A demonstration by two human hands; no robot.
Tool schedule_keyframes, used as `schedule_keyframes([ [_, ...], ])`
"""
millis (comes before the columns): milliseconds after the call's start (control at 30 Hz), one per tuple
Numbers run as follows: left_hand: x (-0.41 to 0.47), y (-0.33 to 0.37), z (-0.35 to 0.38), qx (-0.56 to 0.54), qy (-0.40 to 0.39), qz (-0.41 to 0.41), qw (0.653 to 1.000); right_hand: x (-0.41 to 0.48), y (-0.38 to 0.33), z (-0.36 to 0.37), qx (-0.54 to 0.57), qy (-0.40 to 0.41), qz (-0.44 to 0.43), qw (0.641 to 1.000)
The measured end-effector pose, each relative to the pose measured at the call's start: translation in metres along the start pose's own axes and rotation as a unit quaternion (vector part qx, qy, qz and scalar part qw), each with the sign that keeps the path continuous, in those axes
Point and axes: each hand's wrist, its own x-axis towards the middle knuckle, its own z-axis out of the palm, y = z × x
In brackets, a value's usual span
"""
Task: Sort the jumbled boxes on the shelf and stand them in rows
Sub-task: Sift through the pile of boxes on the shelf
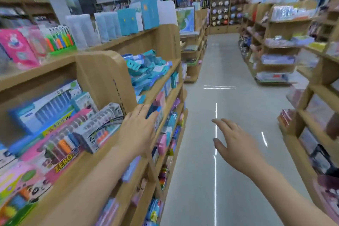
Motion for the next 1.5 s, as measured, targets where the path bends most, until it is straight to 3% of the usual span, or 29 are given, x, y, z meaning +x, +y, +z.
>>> schedule_keyframes([
  [167, 0.111, -0.027, 0.036, -0.115, -0.001, -0.053, 0.992, 0.122, 0.008, 0.018, 0.282, 0.028, 0.072, 0.956],
  [433, 0.261, -0.047, 0.112, -0.151, 0.051, -0.146, 0.976, 0.335, 0.05, 0.029, 0.411, 0.04, -0.03, 0.91],
  [567, 0.336, -0.052, 0.132, -0.114, 0.083, -0.189, 0.972, 0.441, 0.071, 0.044, 0.483, -0.044, -0.062, 0.872],
  [667, 0.384, -0.063, 0.131, -0.073, 0.118, -0.178, 0.974, 0.507, 0.076, 0.056, 0.497, -0.126, -0.078, 0.855],
  [733, 0.411, -0.074, 0.13, -0.032, 0.132, -0.167, 0.976, 0.543, 0.077, 0.068, 0.478, -0.157, -0.103, 0.858],
  [867, 0.468, -0.093, 0.138, 0.043, 0.14, -0.142, 0.979, 0.604, 0.078, 0.104, 0.338, -0.189, -0.188, 0.902],
  [1033, 0.539, -0.127, 0.167, 0.108, 0.12, -0.116, 0.98, 0.67, 0.069, 0.153, 0.209, -0.17, -0.282, 0.921],
  [1300, 0.639, -0.205, 0.244, 0.084, -0.033, -0.247, 0.965, 0.792, 0.037, 0.209, 0.085, -0.121, -0.332, 0.932],
  [1500, 0.667, -0.225, 0.272, 0.079, -0.087, -0.295, 0.948, 0.863, 0.017, 0.236, 0.066, -0.148, -0.34, 0.926],
])
